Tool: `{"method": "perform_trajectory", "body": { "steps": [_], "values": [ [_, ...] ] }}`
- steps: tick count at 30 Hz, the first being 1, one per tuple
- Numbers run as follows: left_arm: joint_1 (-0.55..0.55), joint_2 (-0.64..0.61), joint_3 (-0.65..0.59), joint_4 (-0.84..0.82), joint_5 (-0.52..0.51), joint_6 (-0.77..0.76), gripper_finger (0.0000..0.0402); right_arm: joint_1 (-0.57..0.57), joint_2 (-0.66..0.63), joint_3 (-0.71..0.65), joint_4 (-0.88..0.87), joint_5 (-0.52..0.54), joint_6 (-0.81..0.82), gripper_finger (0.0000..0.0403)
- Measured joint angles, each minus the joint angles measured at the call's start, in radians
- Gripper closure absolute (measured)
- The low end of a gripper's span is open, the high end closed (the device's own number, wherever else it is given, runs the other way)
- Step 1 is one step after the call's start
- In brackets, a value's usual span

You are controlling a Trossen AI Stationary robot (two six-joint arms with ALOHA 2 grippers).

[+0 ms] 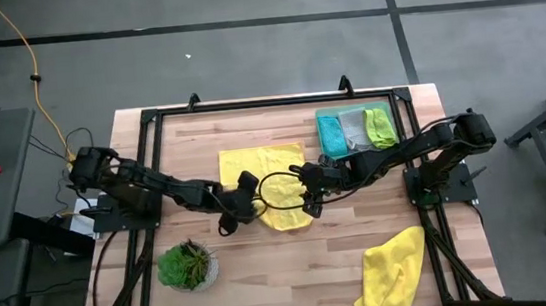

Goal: Fold microfiber towels
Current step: Fold the left yellow towel

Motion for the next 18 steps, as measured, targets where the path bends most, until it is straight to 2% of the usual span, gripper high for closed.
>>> {"method": "perform_trajectory", "body": {
  "steps": [11, 18],
  "values": [
    [0.033, 0.001, 0.001, 0.028, -0.049, 0.007, 0.0188, 0.0, 0.0, 0.0, 0.0, 0.024, 0.001, 0.0178],
    [0.034, 0.001, 0.001, 0.029, 0.031, 0.005, 0.0188, 0.0, 0.0, 0.0, 0.0, 0.024, 0.002, 0.0178]
  ]
}}
